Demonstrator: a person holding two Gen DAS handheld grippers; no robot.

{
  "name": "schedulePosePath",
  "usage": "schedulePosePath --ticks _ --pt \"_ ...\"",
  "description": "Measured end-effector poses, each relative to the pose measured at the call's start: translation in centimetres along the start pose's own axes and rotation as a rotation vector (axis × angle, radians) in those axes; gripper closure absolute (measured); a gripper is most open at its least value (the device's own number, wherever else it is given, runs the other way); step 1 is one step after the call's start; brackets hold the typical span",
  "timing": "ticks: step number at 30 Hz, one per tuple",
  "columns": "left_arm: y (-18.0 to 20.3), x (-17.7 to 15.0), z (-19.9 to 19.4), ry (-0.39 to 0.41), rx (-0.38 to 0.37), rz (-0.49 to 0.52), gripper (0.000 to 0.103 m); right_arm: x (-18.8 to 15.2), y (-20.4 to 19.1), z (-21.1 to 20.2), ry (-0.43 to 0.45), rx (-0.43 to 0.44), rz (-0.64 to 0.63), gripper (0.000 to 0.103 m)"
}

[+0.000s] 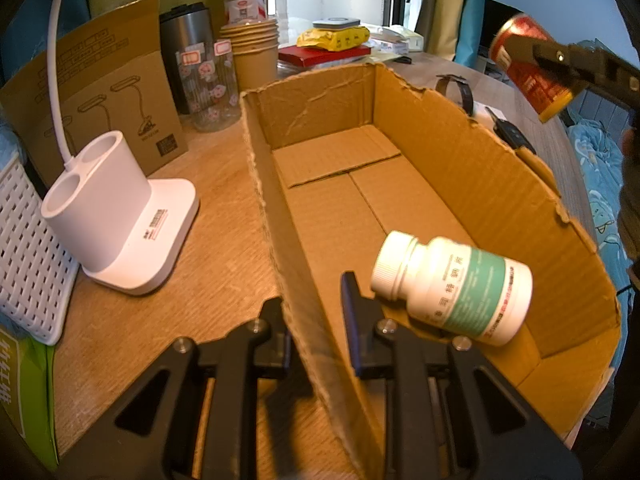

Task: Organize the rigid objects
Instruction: 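Lift the can, lower it into the box and open the right gripper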

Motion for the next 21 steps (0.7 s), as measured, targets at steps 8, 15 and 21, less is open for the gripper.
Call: schedulePosePath --ticks 8,15,21 --pt "0.1 0.0 0.0 0.000 0.000 0.000 0.082 0.4 -5.2 0.7 -0.008 0.117 -0.064 0.046" --pt "0.1 0.0 0.0 0.000 -0.001 0.000 0.082 -0.3 -7.8 1.9 -0.037 0.176 -0.096 0.046" --pt "0.1 0.0 0.0 0.000 -0.001 0.000 0.082 -1.3 -9.2 3.2 -0.082 0.201 -0.120 0.046"
Point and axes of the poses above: each gripper's, at about its wrist camera, not at the fingertips, and z roughly the way its jaws point, y to its right, x to its top, the point moved 4 cm from there along z, roughly the way its jaws point, and after that the axes turned 11 degrees about x, right-handed, at the moved point
